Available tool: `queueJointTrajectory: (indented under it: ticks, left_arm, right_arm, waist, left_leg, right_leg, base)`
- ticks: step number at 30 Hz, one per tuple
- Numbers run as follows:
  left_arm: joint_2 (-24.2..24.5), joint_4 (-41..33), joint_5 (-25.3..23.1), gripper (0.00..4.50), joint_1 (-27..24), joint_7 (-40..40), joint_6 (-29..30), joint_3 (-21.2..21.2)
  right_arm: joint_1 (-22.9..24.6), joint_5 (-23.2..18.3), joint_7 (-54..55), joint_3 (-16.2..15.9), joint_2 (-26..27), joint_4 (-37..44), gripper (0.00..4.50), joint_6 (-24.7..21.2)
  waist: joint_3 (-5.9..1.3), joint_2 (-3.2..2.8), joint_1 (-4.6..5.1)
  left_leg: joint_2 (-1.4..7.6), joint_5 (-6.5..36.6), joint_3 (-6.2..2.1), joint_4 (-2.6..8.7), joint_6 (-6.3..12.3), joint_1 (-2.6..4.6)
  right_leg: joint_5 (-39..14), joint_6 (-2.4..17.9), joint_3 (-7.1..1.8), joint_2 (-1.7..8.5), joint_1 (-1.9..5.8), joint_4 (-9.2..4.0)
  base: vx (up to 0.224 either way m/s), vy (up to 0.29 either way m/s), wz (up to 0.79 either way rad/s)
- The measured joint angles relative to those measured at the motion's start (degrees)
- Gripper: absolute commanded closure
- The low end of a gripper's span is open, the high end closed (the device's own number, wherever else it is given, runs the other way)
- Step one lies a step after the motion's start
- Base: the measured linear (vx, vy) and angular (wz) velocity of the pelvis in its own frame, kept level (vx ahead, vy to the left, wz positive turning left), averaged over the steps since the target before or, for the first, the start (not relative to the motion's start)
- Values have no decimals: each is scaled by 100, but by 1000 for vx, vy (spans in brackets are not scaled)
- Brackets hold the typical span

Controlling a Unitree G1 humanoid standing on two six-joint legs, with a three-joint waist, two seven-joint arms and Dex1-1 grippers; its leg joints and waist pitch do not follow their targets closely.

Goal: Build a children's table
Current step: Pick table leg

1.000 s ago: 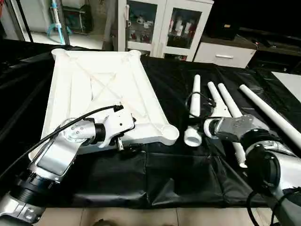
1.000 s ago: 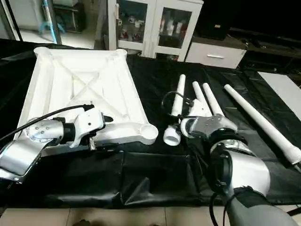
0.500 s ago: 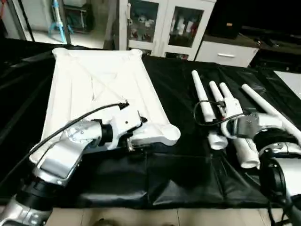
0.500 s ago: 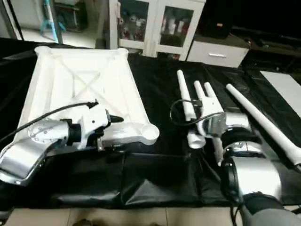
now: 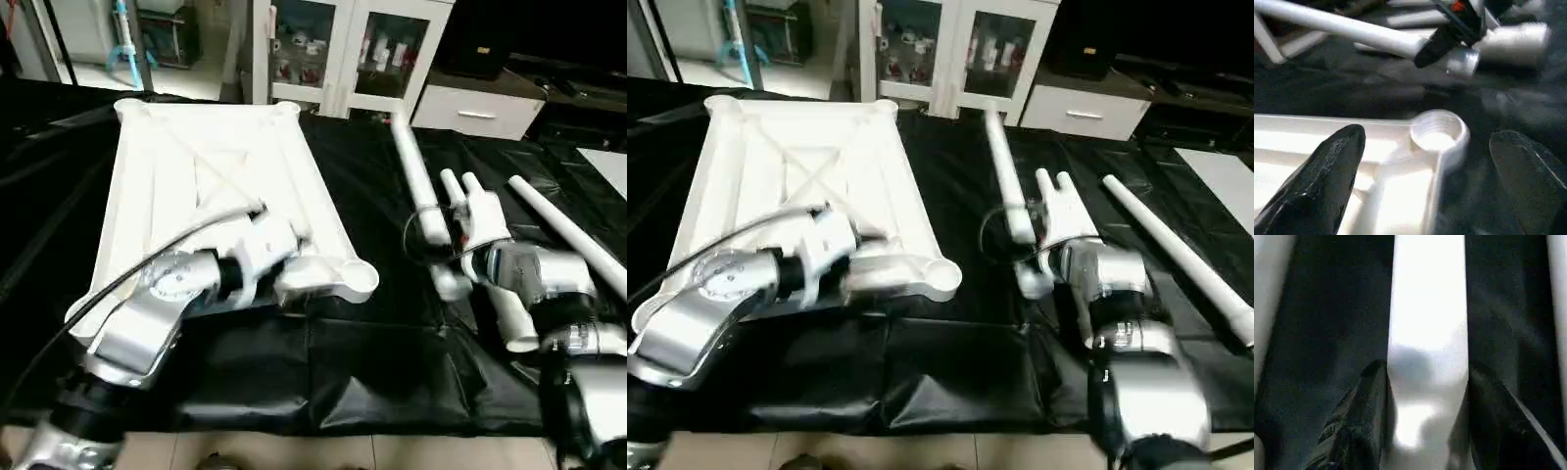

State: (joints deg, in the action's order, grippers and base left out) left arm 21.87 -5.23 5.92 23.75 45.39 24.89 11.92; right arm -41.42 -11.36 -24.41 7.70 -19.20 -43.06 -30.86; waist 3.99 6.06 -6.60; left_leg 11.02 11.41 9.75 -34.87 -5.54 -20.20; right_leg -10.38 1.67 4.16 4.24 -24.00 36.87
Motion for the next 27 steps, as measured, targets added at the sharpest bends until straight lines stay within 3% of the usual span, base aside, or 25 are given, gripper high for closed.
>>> queueJointTrajectory:
  ticks: [4, 9, 13, 21, 25, 27]
  left_arm:
    - [-891, 282, 677, 0, 502, -929, 169, -1024]
    - [-1562, 201, 1984, 0, 1015, -1318, 536, -1886]
    - [-1877, 271, 2630, 0, 1357, -1344, 1018, -2159]
    - [-2128, 441, 3205, 0, 1707, -1558, 1444, -2295]
    - [-2177, 434, 3467, 0, 1716, -1558, 1611, -2328]
    - [-2159, 404, 3496, 37, 1717, -1521, 1718, -2293]
  right_arm:
    - [794, -285, -390, 115, 348, 1617, 263, 1144]
    - [1188, -942, -1080, 229, 523, 2966, 263, 1420]
    - [1592, -1338, -1554, 13, 673, 3724, 263, 1526]
    - [1979, -1630, -2022, -384, 723, 4527, 263, 1480]
    - [2136, -1738, -2263, -592, 661, 4749, 263, 1336]
    - [2178, -1777, -2327, -647, 601, 4872, 263, 1239]
  waist:
    - [0, 0, -12]
    - [-2, -2, -12]
    - [-2, -3, -29]
    - [3, -18, -59]
    - [27, -63, -81]
    - [33, -90, -102]
  left_leg:
    - [2, 2, -3, 1, 3, -18]
    - [1, 15, 1, 4, 27, -16]
    - [0, 21, 0, 3, 38, -28]
    - [-1, 29, 1, 3, 51, -31]
    - [0, 29, 0, 3, 51, -30]
    - [-1, 29, 0, 3, 51, -30]
  right_leg:
    - [1, 1, 5, -1, -7, -10]
    - [0, -1, 5, -1, 5, -36]
    - [4, -4, 8, -1, 4, -55]
    - [10, -6, 8, -1, 12, -77]
    - [11, -6, 8, -1, 13, -78]
    - [10, -6, 7, -1, 14, -79]
  base:
    - [0, 0, 0]
    - [0, 0, 0]
    - [0, 0, 0]
    - [0, 0, 0]
    - [0, 0, 0]
    - [0, 0, 0]
